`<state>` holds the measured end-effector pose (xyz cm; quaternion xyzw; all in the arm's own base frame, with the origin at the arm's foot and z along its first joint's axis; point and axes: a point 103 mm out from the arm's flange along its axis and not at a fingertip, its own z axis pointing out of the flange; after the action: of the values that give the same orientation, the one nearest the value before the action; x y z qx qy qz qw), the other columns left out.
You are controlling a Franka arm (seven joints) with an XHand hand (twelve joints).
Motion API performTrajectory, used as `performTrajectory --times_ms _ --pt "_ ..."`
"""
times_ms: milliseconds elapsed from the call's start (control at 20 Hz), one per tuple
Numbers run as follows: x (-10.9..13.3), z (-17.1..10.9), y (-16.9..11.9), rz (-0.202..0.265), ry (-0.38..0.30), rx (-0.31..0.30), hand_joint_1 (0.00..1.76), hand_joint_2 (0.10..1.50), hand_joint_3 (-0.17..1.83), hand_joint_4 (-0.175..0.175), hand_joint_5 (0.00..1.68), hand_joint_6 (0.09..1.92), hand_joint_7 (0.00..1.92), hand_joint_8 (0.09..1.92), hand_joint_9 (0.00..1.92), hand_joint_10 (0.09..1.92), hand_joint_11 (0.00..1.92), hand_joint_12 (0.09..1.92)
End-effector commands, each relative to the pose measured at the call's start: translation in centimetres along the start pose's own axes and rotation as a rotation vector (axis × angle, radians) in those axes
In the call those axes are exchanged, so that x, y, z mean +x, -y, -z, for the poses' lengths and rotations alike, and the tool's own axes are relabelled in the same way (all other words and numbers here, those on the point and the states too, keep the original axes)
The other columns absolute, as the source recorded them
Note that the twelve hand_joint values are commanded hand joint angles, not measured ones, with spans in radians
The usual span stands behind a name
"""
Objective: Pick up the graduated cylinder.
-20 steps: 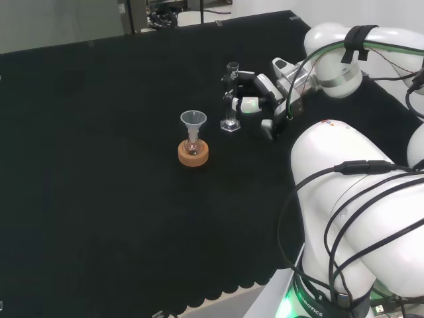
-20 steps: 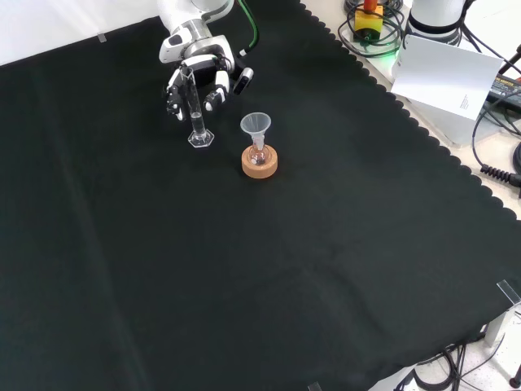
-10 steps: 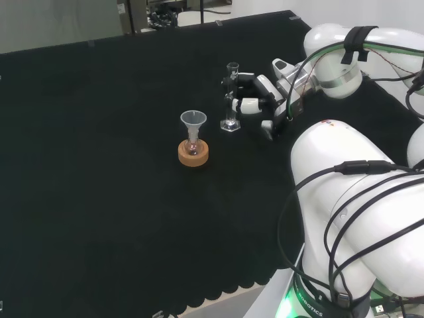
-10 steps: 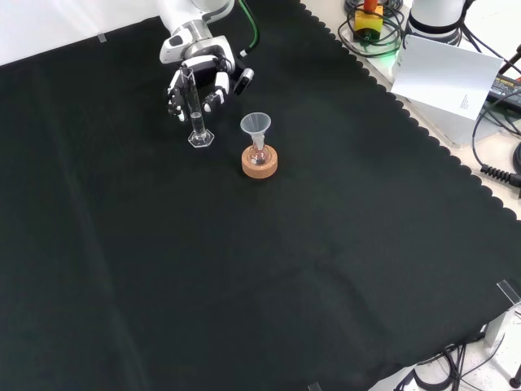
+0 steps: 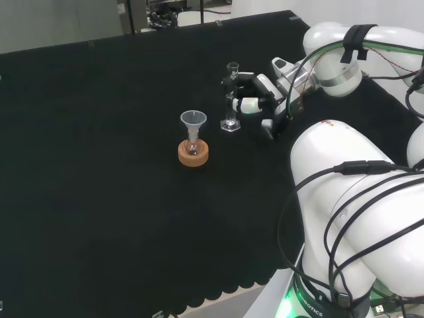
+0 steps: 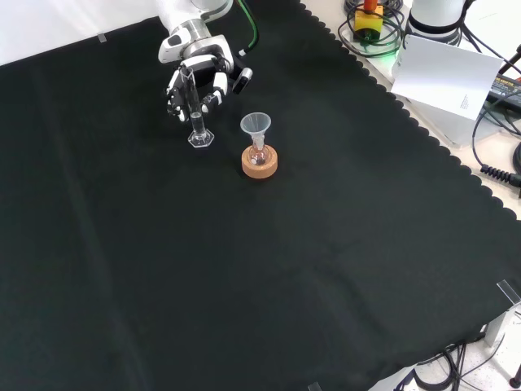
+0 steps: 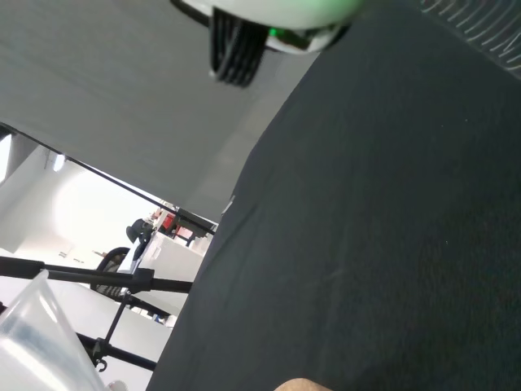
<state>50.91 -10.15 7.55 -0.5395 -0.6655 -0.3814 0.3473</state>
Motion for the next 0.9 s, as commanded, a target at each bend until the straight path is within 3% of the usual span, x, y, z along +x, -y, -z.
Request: performTrajectory --times_ms 50,400,600,700,800,900 --pt "0.1 -0.2 -0.1 -0.004 0.016 -0.006 1.25 0.75 0.69 -0.017 0.75 0.63 0.76 0.56 1.07 0.23 0.91 0.98" --pt "0.3 0.0 -0.3 -0.012 0.046 -0.013 1.36 0.84 0.71 -0.029 0.81 0.71 0.81 0.65 1.10 0.24 0.90 0.93" --pt "0.8 0.3 -0.4 -0.013 0.119 -0.003 1.40 0.86 0.71 -0.049 0.87 0.75 0.79 0.74 1.11 0.29 0.92 0.91" --pt "1.2 0.6 -0.5 -0.012 0.190 0.010 1.41 0.87 0.71 -0.068 0.90 0.76 0.80 0.77 1.12 0.32 0.94 0.90" --pt "1.9 0.9 -0.7 -0.011 0.287 0.033 1.37 1.00 0.41 -0.094 0.94 0.77 0.81 1.12 1.17 0.34 1.01 0.88" --pt "2.4 1.2 -0.9 -0.007 0.359 0.057 1.35 1.11 0.17 -0.110 0.97 0.77 0.83 1.23 1.22 0.33 1.08 0.83"
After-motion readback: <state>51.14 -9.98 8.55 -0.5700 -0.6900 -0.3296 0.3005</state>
